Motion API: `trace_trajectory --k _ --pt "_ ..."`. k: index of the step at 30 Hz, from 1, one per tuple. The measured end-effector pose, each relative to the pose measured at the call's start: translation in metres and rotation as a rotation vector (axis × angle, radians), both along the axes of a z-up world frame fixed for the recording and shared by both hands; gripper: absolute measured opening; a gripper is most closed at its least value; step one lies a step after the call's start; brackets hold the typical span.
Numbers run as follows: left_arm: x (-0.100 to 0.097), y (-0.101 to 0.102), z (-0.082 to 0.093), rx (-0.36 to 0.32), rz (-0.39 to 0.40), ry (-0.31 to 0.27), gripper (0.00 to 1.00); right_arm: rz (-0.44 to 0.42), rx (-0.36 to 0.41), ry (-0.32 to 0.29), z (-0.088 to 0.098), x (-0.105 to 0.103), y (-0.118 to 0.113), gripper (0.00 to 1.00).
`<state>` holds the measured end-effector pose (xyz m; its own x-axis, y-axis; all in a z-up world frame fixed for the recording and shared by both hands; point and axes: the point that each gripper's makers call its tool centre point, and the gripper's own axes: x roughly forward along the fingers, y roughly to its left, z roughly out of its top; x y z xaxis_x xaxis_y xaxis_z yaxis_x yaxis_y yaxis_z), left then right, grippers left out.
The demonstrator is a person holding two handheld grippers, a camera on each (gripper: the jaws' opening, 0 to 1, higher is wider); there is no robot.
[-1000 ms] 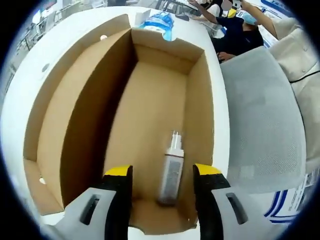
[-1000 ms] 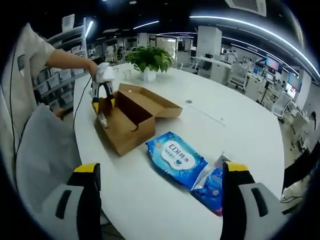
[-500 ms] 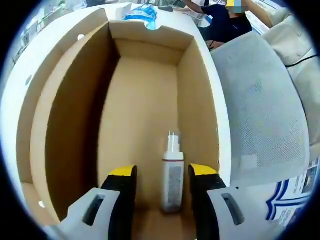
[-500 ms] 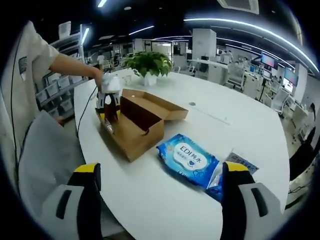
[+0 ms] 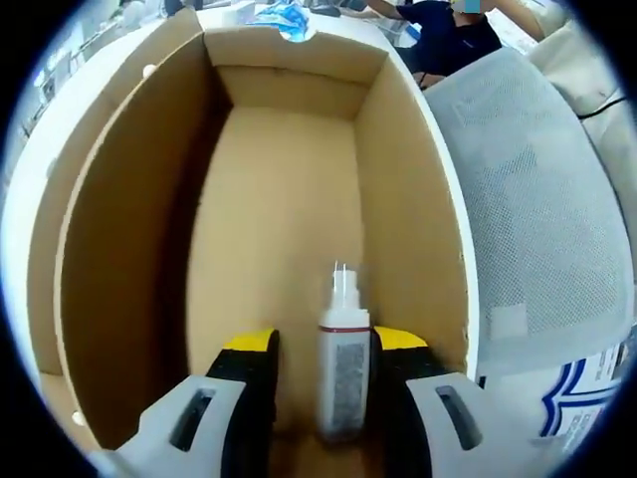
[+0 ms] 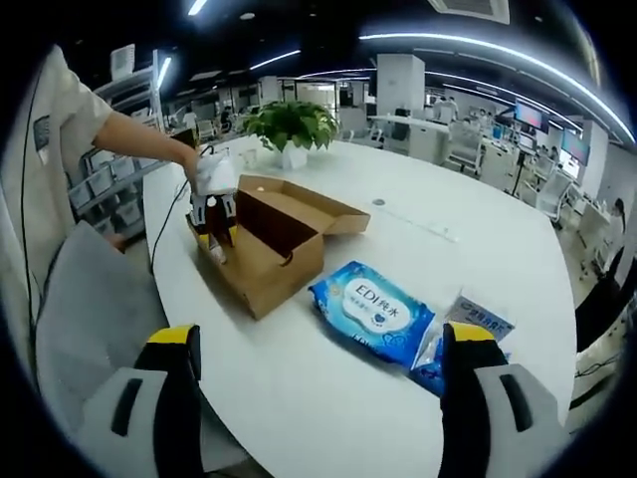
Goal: Operate the shoe box by opening the lid, removing the specified soft item, and placing it in the target area until the item is outside and the box remains undamaged.
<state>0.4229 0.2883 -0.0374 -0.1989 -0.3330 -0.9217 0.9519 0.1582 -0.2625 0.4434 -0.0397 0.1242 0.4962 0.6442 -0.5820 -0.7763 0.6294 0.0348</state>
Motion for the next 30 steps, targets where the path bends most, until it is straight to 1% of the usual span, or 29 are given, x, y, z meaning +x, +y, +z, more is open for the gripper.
trace_trajectory --k 6,9,10,12,14,16,18,21,25,27,29,30 --pt "0.002 0.0 0.001 -0.017 0.018 -0.032 0.35 0.007 0.009 -0.019 0.0 -0.001 0.006 0.96" --pt "0.003 0.001 0.003 -0.015 0.002 -0.067 0.29 0.008 0.016 -0.018 0.001 -0.002 0.009 0.96" --pt "0.004 0.002 0.005 -0.011 -0.005 -0.087 0.27 0.01 0.014 -0.017 0.0 -0.003 0.01 0.96" --pt "0.004 0.003 0.007 -0.011 -0.011 -0.099 0.24 0.013 0.014 -0.014 -0.002 -0.004 0.01 0.96" --pt "0.004 0.007 0.006 0.004 -0.023 -0.112 0.21 0.012 0.015 -0.012 -0.002 -0.005 0.011 0.96" --pt "0.004 0.009 0.005 0.014 -0.03 -0.123 0.21 0.012 0.016 -0.012 -0.002 -0.004 0.011 0.94" --pt "0.005 0.012 0.002 0.033 -0.071 -0.154 0.2 0.014 0.021 -0.017 -0.001 -0.005 0.013 0.93" --pt "0.004 0.013 0.0 0.034 -0.068 -0.155 0.2 0.022 0.027 -0.024 0.001 -0.008 0.016 0.92" --pt "0.005 0.013 0.0 0.035 -0.067 -0.17 0.2 0.024 0.034 -0.029 0.002 -0.01 0.017 0.92" --pt "0.009 0.014 0.001 0.042 -0.073 -0.208 0.2 0.024 0.041 -0.029 0.002 -0.011 0.019 0.91" --pt "0.01 0.015 0.002 0.043 -0.069 -0.215 0.19 0.027 0.042 -0.028 0.002 -0.013 0.019 0.9" --pt "0.011 0.016 0.003 0.045 -0.052 -0.213 0.19 0.031 0.043 -0.033 0.002 -0.013 0.019 0.89"
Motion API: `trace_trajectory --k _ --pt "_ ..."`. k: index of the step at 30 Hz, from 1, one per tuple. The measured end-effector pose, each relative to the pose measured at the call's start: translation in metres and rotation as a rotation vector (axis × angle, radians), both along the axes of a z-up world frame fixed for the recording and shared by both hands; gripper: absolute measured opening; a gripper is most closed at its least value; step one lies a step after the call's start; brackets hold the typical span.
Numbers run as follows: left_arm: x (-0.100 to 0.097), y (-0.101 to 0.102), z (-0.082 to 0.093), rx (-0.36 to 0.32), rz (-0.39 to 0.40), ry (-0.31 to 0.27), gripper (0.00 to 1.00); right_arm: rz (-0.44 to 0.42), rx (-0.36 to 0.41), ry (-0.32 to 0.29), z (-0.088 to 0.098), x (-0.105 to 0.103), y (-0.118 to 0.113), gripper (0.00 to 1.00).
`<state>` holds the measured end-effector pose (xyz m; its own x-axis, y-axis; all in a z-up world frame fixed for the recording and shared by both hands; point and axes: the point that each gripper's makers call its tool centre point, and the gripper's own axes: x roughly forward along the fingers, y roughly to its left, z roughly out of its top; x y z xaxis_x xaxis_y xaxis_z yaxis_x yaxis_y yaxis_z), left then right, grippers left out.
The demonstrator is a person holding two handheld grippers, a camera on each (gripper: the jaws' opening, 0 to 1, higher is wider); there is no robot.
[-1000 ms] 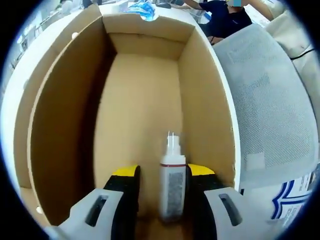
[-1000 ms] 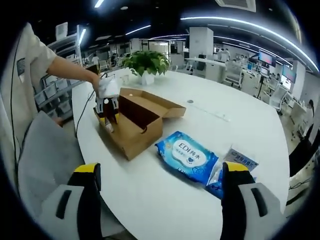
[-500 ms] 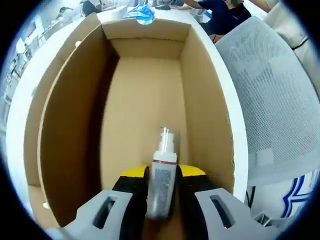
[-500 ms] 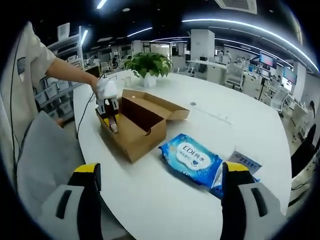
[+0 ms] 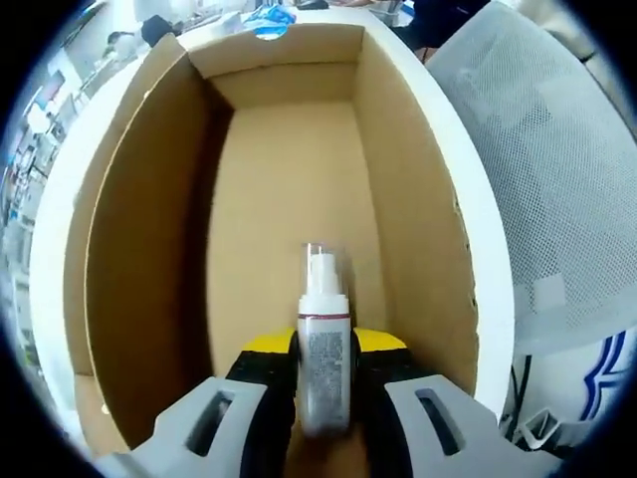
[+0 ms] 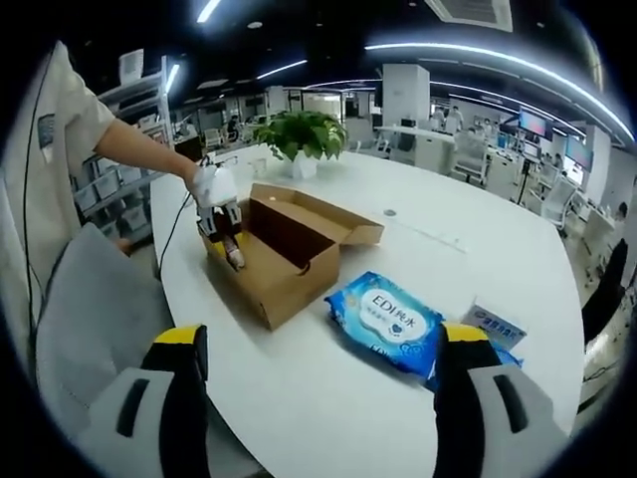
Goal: Operate the shoe box by opening the lid, removing the specified soft item, and placing it in the target area until the item is outside and the box remains undamaged.
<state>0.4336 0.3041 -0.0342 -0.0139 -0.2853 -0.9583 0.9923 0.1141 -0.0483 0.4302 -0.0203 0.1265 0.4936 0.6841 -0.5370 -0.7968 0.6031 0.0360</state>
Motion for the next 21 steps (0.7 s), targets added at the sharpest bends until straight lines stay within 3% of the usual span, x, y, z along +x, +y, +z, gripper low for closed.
trace_trajectory --k 10,21 --pt "0.006 0.001 0.022 -0.051 0.089 -0.037 0.19 0.033 0.012 -0.038 0.009 -0.008 0.009 0.84" --pt "0.006 -0.015 0.064 -0.163 0.142 -0.108 0.19 0.108 0.025 -0.104 0.022 -0.017 0.027 0.71"
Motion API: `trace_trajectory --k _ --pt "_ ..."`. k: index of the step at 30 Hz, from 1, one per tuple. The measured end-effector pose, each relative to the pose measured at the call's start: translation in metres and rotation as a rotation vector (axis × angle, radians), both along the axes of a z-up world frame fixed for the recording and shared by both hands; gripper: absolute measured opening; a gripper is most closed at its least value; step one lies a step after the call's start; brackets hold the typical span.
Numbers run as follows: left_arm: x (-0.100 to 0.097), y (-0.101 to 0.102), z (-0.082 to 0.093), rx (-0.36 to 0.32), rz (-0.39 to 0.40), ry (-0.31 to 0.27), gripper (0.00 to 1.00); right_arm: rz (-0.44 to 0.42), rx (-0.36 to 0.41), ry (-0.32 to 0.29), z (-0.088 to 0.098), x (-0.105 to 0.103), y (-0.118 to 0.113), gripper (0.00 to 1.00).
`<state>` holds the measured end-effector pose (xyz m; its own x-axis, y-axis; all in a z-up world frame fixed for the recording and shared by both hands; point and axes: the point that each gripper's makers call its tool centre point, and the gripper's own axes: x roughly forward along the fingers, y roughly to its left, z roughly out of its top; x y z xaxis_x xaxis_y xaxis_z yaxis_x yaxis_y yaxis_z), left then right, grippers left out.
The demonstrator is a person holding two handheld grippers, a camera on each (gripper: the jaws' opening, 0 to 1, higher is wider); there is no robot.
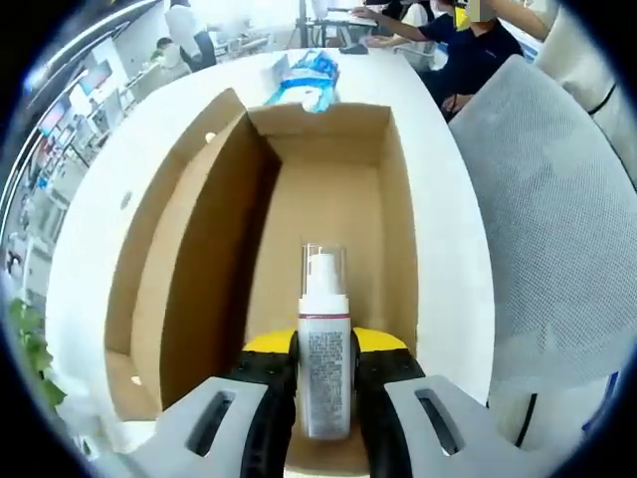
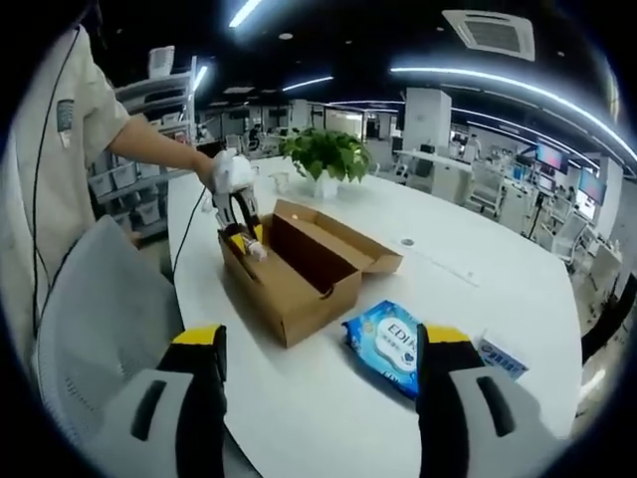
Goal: Operate the shoe box by opening the lid, removing the specified soft item, and placing it in the target area until the item is outside and the box remains undamaged.
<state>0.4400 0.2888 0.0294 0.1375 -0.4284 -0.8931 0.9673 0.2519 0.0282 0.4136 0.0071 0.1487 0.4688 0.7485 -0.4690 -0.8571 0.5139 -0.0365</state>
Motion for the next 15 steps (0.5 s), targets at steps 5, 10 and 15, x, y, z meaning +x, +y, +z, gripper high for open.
trace_trajectory --k 5,10,15 --pt "-0.003 -0.013 0.02 -0.063 0.007 -0.025 0.19 0.035 0.013 -0.022 0.006 -0.004 0.011 0.62" --pt "-0.009 -0.025 0.037 -0.091 -0.015 -0.049 0.19 0.07 0.017 -0.044 0.009 -0.008 0.021 0.55" --pt "-0.016 -0.042 0.054 -0.129 -0.05 -0.064 0.19 0.097 0.025 -0.047 0.011 -0.012 0.032 0.49"
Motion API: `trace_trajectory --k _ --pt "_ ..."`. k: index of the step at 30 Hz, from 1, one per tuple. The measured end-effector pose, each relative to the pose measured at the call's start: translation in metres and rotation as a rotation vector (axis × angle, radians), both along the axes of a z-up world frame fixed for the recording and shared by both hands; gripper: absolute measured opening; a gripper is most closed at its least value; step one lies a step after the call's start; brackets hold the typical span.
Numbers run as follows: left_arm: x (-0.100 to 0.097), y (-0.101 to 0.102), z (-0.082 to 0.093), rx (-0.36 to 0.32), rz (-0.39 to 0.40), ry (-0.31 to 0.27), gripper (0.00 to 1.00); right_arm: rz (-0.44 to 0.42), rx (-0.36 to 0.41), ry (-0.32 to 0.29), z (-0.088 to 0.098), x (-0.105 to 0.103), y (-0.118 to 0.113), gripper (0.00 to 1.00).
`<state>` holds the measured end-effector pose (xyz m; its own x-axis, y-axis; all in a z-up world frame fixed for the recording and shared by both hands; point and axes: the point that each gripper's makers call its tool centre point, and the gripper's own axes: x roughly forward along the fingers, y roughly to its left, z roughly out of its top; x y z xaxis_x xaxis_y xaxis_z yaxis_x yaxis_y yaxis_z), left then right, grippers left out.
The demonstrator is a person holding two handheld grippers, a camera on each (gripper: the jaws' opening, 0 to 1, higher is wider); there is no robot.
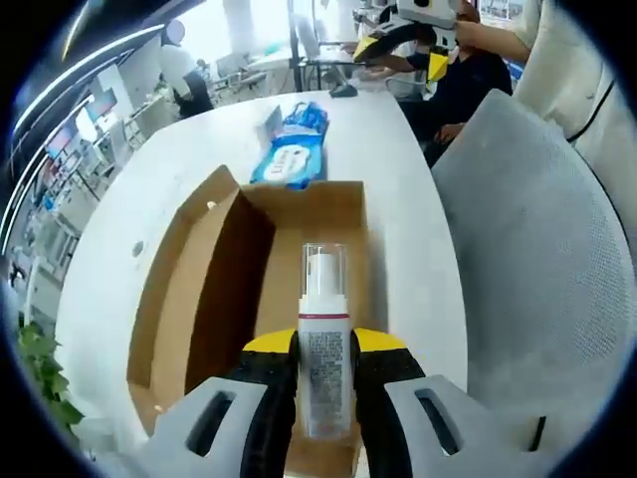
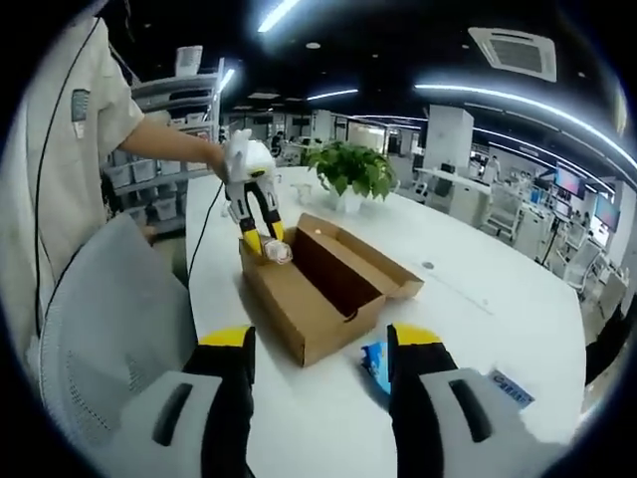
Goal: Operate the shoe box by opening the lid, removing the specified soft item, and placing it in the target area until the item is outside and the box remains undamaged.
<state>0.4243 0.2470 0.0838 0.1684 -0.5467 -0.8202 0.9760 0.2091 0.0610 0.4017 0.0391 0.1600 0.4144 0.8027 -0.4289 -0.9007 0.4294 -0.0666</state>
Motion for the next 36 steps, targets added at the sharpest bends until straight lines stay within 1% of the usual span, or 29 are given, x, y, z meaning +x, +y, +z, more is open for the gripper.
trace_trajectory --k 4,9,12,15,17,19,23,26,32,36 --pt "-0.006 -0.016 0.014 -0.044 -0.019 -0.004 0.19 0.027 0.004 -0.008 0.001 -0.004 0.01 0.45" --pt "-0.017 -0.036 0.025 -0.084 -0.061 -0.005 0.19 0.066 0.002 -0.012 -0.002 -0.01 0.023 0.42" --pt "-0.021 -0.045 0.031 -0.103 -0.081 -0.009 0.19 0.079 0.008 -0.016 -0.002 -0.012 0.031 0.4" --pt "-0.025 -0.053 0.034 -0.117 -0.096 -0.012 0.19 0.097 0.015 -0.026 -0.001 -0.015 0.04 0.36" --pt "-0.028 -0.059 0.037 -0.129 -0.112 -0.014 0.19 0.106 0.017 -0.026 -0.002 -0.017 0.045 0.35" --pt "-0.031 -0.064 0.039 -0.14 -0.125 -0.007 0.19 0.124 0.032 -0.025 -0.001 -0.021 0.052 0.34" --pt "-0.04 -0.073 0.039 -0.143 -0.163 -0.002 0.19 0.143 0.039 -0.021 -0.002 -0.025 0.062 0.32" --pt "-0.046 -0.079 0.039 -0.143 -0.189 0.002 0.19 0.159 0.032 -0.022 -0.004 -0.029 0.067 0.32" --pt "-0.06 -0.094 0.042 -0.162 -0.243 0.031 0.19 0.201 0.026 -0.019 -0.007 -0.038 0.08 0.31" --pt "-0.066 -0.101 0.041 -0.162 -0.285 0.03 0.19 0.224 0.02 -0.017 -0.01 -0.045 0.085 0.29"
